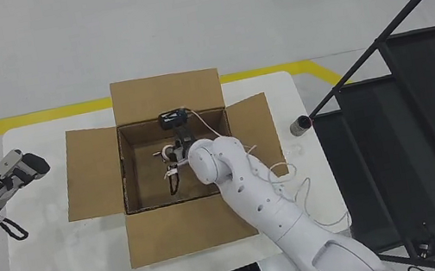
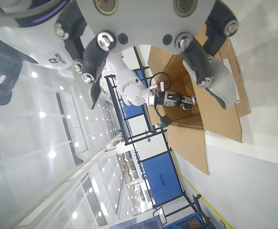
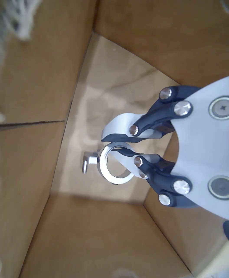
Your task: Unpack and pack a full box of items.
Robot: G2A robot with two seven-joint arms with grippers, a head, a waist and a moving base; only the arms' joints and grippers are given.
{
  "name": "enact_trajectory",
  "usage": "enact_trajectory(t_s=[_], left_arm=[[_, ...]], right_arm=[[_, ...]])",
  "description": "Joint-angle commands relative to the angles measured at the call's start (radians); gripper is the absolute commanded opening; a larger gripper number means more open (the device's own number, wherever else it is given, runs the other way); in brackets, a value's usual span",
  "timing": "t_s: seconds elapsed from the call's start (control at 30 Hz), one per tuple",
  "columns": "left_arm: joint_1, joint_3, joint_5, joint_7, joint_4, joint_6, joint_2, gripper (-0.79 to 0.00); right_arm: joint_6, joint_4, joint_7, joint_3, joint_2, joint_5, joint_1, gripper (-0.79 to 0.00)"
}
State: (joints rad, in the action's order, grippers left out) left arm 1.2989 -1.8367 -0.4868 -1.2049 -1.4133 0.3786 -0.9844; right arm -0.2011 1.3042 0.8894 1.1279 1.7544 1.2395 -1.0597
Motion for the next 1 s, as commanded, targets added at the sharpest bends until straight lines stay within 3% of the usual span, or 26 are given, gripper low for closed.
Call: enact_trajectory(t_s=[0.0, 0.47, 0.6, 0.97], left_arm=[[0.000, 0.000, 0.000, 0.000, 0.000, 0.000, 0.000, 0.000], [0.000, 0.000, 0.000, 0.000, 0.000, 0.000, 0.000, 0.000], [0.000, 0.000, 0.000, 0.000, 0.000, 0.000, 0.000, 0.000], [0.000, 0.000, 0.000, 0.000, 0.000, 0.000, 0.000, 0.000]], right_arm=[[0.022, 0.105, 0.021, 0.032, -0.009, -0.033, -0.043, -0.785], [0.132, 0.657, 0.122, 0.245, -0.061, -0.346, -0.380, -0.785], [0.171, 0.696, 0.142, 0.288, -0.072, -0.452, -0.435, -0.785], [0.171, 0.696, 0.142, 0.288, -0.072, -0.452, -0.435, -0.785]])
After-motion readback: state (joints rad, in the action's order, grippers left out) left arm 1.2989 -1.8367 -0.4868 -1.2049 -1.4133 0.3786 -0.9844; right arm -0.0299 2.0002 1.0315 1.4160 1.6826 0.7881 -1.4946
